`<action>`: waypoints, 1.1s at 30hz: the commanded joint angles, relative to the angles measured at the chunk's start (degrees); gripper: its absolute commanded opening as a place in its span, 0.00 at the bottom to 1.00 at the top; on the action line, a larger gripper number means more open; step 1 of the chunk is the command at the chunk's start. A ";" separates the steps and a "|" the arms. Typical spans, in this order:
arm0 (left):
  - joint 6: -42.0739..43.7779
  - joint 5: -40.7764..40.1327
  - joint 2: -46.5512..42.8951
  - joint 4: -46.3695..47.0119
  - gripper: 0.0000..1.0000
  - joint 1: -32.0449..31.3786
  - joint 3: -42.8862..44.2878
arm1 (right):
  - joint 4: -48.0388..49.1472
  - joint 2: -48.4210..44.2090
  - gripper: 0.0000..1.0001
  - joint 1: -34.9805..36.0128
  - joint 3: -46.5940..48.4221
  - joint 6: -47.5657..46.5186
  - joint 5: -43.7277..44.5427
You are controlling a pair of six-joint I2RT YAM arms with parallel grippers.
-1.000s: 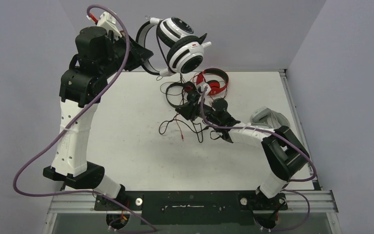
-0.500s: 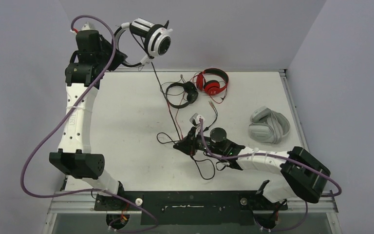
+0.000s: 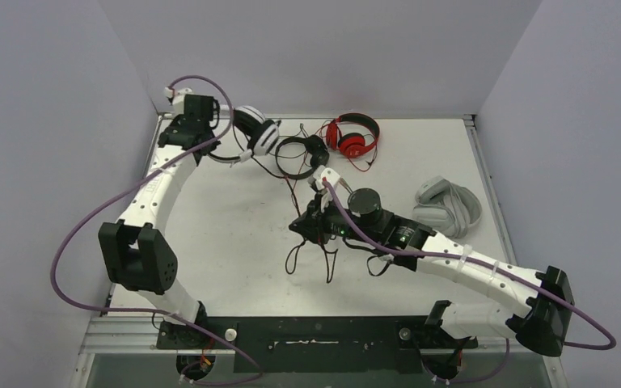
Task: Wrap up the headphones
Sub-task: Wrap the headphones cable around the headphones.
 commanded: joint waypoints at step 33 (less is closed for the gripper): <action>51.75 19.77 -34.24 17.32 0.00 -27.56 -32.85 | -30.44 8.50 0.03 -14.82 25.11 -12.19 21.28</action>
